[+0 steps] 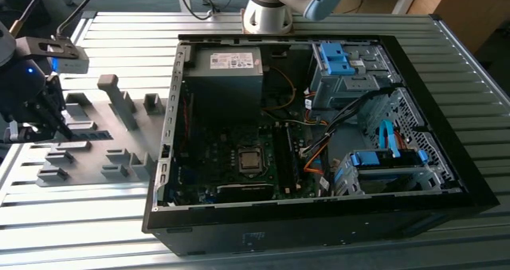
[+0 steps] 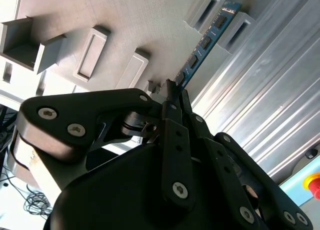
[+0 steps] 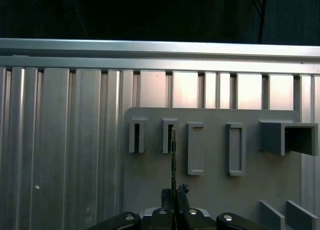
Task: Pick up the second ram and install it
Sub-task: 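Pick up the second ram and move it above second insertion slot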
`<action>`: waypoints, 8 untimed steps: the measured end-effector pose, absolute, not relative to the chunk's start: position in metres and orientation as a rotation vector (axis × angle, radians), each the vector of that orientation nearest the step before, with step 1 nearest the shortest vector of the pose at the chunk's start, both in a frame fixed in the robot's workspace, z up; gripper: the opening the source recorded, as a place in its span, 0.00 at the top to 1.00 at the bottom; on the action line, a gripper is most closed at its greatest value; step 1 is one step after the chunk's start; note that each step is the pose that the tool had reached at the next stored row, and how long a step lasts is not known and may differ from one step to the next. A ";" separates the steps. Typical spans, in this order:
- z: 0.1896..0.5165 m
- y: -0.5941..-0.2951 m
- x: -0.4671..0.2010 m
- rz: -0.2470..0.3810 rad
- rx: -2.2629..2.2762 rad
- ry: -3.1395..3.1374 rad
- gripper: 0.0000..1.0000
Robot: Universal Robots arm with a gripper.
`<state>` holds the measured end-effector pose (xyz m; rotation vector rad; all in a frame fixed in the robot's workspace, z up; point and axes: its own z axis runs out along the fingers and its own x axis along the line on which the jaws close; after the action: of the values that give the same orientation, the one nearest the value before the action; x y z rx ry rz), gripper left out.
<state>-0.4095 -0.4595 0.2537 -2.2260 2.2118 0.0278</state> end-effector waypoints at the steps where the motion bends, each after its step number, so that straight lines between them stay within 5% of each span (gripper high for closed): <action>1: 0.254 -0.460 -0.410 0.028 -2.226 2.212 0.86; 8: 0.257 -0.460 -0.410 0.028 -2.226 2.212 0.86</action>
<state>-0.4095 -0.4595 0.2567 -2.2260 2.2117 0.0277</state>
